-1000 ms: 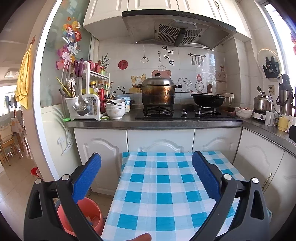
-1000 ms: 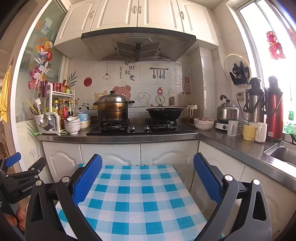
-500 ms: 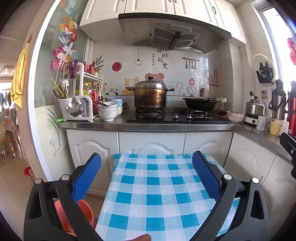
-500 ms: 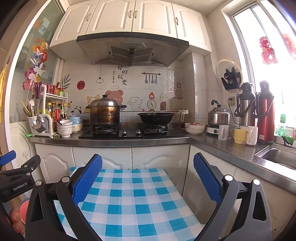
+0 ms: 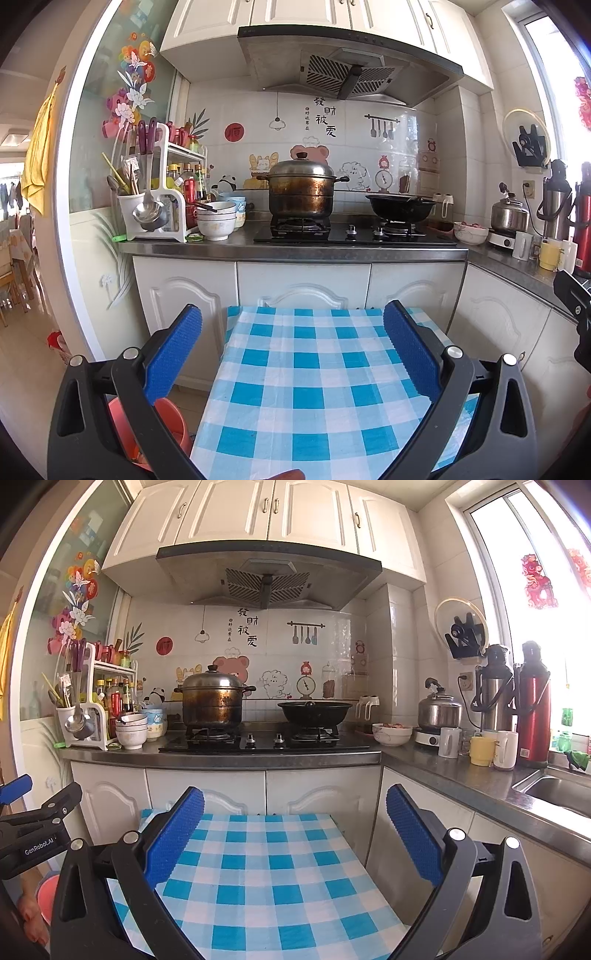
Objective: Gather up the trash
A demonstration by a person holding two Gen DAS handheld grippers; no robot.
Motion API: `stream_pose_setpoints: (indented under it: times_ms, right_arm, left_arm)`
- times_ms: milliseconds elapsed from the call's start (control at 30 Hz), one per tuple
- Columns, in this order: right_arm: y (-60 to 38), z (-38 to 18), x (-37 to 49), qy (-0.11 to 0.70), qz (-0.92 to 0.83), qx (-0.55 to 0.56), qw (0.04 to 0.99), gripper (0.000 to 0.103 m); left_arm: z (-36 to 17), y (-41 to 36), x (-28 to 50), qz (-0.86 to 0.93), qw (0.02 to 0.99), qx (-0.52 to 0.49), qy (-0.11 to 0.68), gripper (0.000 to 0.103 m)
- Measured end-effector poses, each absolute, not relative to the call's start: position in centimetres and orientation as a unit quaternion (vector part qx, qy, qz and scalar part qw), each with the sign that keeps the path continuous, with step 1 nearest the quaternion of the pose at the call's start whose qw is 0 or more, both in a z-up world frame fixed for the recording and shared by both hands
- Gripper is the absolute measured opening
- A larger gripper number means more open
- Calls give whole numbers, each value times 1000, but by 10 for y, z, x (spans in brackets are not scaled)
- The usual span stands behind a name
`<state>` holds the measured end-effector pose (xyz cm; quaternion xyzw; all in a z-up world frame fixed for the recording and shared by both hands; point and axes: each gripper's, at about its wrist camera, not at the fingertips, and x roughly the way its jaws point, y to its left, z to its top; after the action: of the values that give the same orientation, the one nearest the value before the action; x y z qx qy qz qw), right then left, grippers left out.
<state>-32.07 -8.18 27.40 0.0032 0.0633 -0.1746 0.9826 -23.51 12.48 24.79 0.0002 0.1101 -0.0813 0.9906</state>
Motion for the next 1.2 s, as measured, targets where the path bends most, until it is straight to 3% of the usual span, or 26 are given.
stream_pose_setpoints:
  times_ms: [800,1200]
  right_arm:
    - [-93,254,-303,88,-165,14,982,98]
    - [-127,187,-240,187,-155,46,969,98]
  left_arm:
    - [234,114,-215,-83,987,6,135,99]
    - [169,87,-149,-77,968,20,239,99]
